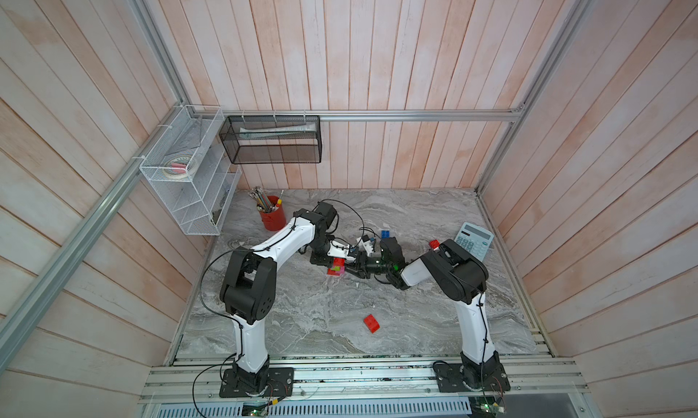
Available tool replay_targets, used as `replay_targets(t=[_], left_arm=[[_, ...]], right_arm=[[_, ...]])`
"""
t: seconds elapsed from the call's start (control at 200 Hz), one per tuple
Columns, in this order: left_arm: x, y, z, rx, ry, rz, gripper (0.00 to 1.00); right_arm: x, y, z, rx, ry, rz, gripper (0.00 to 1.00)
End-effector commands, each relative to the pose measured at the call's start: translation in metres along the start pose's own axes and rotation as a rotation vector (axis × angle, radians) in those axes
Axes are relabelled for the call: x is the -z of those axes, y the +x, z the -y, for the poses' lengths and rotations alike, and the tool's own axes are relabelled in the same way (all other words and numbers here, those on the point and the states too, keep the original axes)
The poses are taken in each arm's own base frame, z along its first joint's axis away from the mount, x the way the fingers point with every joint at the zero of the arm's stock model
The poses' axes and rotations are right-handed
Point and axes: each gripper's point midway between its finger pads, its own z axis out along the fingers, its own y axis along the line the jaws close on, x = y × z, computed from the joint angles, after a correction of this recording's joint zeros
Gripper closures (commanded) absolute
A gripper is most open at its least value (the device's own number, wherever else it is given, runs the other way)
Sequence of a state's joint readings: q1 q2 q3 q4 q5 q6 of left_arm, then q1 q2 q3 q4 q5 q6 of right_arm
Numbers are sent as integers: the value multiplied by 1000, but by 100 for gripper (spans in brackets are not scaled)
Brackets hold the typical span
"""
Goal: Assemble the letter s with lego
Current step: Assemble the lego brick with the lego brick.
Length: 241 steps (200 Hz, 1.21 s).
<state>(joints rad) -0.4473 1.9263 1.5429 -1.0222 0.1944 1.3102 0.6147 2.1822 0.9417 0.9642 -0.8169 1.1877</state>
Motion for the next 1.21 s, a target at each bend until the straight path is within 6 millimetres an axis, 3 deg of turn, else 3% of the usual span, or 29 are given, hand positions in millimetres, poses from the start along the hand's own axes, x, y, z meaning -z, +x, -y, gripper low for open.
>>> replay_targets(t=[0.0, 0.655, 0.91, 1.2], left_arm=[[-11, 9, 9, 2, 63, -40, 72], [-25, 7, 16, 21, 101, -58, 72], [-14, -4, 7, 22, 64, -18, 57], [-8, -8, 1, 29, 34, -3, 49]], right_arm=[[2, 22, 53, -133, 153, -33, 46], [2, 24, 53, -132, 152, -38, 47], [3, 23, 53, -130, 151, -38, 47], [3, 23, 55, -131, 154, -36, 47]])
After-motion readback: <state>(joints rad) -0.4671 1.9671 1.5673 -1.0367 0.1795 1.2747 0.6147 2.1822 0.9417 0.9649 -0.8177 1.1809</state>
